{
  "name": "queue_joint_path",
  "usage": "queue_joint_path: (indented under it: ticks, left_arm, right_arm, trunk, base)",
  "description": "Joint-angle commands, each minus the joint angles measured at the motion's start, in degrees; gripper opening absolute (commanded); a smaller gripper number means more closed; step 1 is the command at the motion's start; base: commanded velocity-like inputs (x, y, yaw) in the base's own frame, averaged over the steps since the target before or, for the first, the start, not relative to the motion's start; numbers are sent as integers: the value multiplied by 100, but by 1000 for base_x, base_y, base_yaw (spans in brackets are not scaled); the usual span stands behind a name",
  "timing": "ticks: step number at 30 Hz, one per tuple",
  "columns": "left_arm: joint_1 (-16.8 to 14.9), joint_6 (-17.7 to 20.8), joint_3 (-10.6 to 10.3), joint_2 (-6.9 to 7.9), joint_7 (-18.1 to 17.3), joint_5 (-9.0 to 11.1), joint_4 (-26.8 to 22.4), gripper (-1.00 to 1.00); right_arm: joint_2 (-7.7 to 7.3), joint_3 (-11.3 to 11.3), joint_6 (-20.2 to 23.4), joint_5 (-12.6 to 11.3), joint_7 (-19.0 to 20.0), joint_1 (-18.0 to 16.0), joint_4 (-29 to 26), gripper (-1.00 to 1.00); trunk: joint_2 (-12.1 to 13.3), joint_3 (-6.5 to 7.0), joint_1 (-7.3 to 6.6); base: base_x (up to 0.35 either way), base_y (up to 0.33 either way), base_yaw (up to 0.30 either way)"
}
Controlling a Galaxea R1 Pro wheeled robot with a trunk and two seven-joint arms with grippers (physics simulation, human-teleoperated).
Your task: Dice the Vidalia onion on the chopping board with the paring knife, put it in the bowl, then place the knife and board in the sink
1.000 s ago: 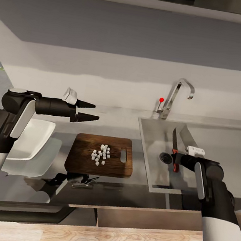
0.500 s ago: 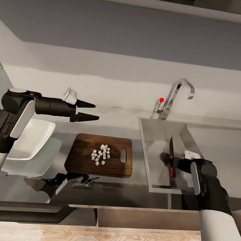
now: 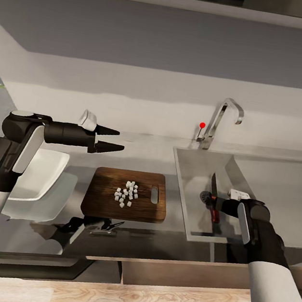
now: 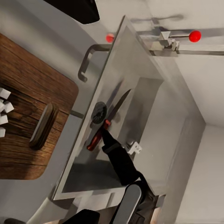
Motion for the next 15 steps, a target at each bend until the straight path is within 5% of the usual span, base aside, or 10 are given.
queue_joint_path:
  ticks: [1, 9, 15]
  left_arm:
    - [-5, 39, -5, 5, 7, 33, 1, 100]
    - [-5, 40, -3, 5, 12, 33, 3, 100]
    - [-5, 39, -5, 5, 10, 33, 3, 100]
  right_arm:
    - [7, -6, 25, -30, -1, -4, -4, -100]
    - [210, 2, 28, -23, -41, -12, -3, -100]
    - [224, 3, 26, -21, -195, -19, -3, -100]
  trunk:
    - [-4, -5, 0]
    - [-4, -5, 0]
    - [-4, -5, 0]
  base:
    - [0, 0, 0]
    - [0, 0, 0]
    - [0, 0, 0]
